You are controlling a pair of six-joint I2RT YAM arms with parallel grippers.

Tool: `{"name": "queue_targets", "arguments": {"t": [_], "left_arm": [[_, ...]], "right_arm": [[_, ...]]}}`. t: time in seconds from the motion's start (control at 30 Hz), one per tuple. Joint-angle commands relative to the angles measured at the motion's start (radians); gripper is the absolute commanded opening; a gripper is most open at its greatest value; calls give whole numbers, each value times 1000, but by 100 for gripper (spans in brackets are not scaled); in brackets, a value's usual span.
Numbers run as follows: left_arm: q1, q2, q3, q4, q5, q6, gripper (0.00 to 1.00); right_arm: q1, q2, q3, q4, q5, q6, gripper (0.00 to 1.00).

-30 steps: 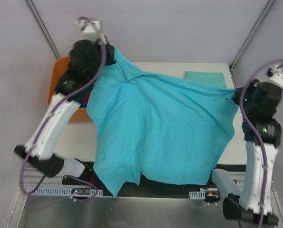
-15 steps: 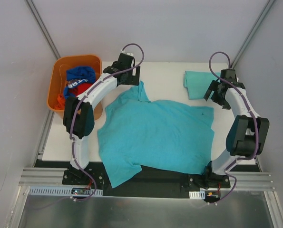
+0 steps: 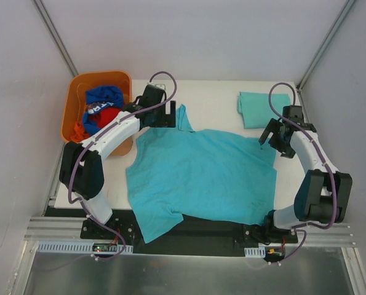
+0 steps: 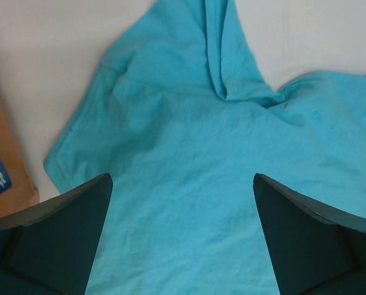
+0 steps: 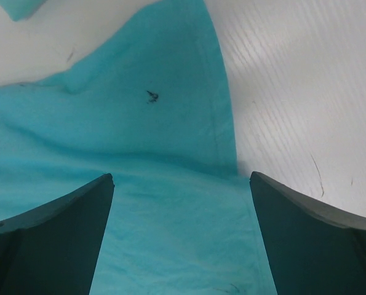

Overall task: Fold and stack the t-shirts
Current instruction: Flatten out the tshirt

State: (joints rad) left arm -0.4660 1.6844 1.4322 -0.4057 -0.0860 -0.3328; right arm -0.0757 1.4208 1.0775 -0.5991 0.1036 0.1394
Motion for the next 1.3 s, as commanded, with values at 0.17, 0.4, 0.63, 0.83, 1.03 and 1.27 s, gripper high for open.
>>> {"name": "queue_targets", "arguments": {"t": [0.17,0.4,0.63,0.83,1.03,1.27], "left_arm": [[3,233,66,-4,118,-46,99],[23,388,184,-30,149,-52,99],[62,540,335,-90,170,-80,99],[98,650,476,-125,219,-121,99],[109,730,615,-153,238,-130,99],[132,745,686,-157,226,-123,99]], "right_arm": [[5,289,116,-44,51,6,97],[5,492,295,-97,90,-27,97],[1,647,445,-137,70,-46,97],[-21,710,548,-163,61,-81,98],[-26,794,690,-206,87,-109,98],[-35,888,860,-234,64,-133,98]]}}
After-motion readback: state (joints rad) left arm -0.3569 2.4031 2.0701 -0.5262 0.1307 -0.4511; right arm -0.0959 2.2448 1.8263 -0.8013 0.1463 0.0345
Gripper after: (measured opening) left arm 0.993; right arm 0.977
